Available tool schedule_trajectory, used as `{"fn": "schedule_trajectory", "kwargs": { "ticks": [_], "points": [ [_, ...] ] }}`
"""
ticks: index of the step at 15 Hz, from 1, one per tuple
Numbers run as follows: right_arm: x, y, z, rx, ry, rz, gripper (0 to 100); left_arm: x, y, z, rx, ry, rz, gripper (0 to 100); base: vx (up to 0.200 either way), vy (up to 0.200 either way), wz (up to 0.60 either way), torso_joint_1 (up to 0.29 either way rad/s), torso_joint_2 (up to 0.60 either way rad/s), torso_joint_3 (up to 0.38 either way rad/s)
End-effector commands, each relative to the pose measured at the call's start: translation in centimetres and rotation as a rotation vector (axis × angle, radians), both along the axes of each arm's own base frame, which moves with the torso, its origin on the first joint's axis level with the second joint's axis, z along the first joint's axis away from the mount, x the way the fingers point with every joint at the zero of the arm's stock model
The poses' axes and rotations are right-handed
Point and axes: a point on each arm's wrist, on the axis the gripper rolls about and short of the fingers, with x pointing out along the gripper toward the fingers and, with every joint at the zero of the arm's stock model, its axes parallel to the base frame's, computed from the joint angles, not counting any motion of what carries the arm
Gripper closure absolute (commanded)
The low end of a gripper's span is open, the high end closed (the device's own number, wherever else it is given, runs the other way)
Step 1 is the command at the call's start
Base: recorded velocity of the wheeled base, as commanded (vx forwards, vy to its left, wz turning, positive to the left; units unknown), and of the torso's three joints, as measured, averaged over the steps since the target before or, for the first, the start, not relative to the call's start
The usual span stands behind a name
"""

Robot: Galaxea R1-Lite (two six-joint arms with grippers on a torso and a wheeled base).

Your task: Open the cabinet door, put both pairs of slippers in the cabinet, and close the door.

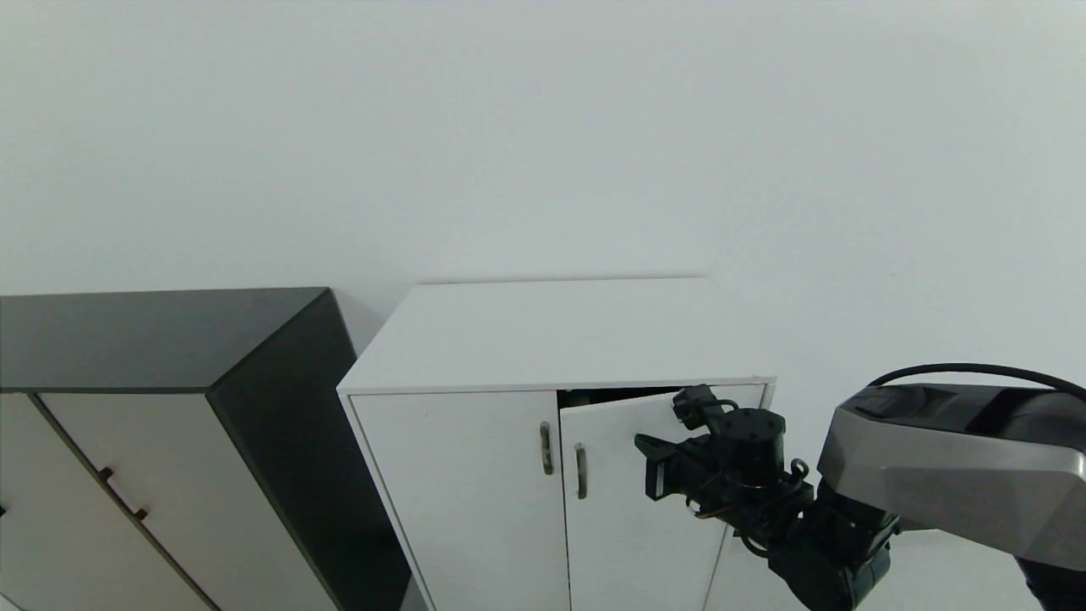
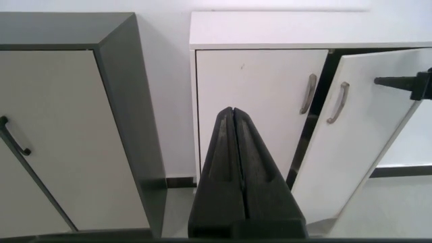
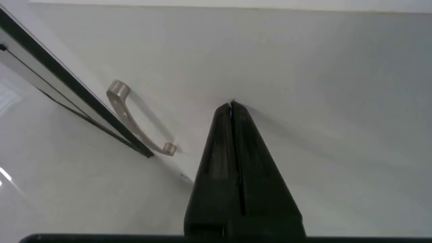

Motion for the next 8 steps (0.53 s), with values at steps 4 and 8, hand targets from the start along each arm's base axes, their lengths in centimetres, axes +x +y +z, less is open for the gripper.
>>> {"fn": "schedule_trajectory", "kwargs": {
  "ticks": [4,8],
  "points": [
    [1.5,0.1,0.0,0.003,-0.004,-0.019,100,0.0,0.0,0.0,0.0,0.0,0.001,100,0.0,0.0,0.0,0.0,0.0,0.0],
    [2.6,0.0,0.3,-0.004,0.007,-0.035,100,0.0,0.0,0.0,0.0,0.0,0.001,100,0.0,0.0,0.0,0.0,0.0,0.0]
  ]
}}
